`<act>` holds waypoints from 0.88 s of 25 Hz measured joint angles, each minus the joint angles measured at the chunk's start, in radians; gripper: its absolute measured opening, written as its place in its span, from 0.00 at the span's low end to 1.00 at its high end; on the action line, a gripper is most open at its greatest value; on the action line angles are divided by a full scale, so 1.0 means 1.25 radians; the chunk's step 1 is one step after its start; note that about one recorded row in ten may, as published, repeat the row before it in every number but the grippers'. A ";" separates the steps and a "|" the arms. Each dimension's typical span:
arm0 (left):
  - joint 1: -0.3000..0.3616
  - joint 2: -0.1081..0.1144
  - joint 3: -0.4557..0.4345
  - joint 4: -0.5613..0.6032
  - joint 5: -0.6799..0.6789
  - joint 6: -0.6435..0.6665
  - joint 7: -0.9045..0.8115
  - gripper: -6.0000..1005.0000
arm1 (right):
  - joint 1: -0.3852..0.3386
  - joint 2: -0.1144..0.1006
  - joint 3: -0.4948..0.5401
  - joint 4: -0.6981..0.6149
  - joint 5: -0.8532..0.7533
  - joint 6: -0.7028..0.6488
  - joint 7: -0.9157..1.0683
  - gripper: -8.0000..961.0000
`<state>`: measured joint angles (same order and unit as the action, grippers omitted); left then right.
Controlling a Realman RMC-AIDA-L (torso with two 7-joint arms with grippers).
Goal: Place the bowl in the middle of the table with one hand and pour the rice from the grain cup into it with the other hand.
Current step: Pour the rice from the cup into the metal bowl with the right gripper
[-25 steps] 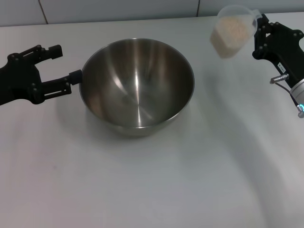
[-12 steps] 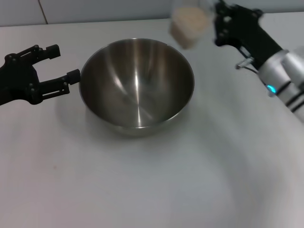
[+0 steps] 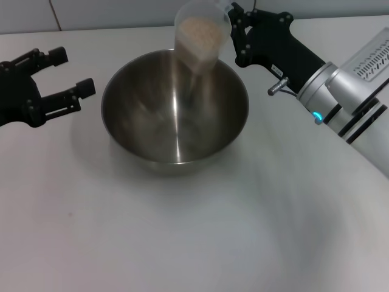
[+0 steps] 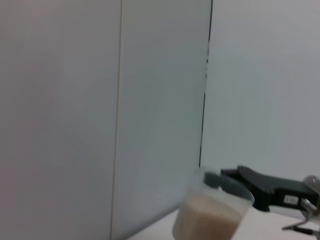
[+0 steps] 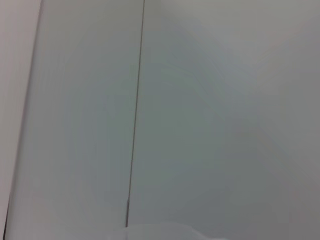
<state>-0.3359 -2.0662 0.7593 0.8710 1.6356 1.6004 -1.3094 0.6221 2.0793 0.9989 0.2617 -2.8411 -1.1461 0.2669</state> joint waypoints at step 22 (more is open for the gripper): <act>0.011 0.000 0.000 -0.014 -0.009 0.010 0.002 0.84 | -0.006 0.000 0.000 -0.003 -0.003 0.001 -0.100 0.01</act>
<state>-0.3219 -2.0659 0.7597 0.8529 1.6239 1.6135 -1.3068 0.6144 2.0788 0.9986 0.2580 -2.8449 -1.1443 0.1419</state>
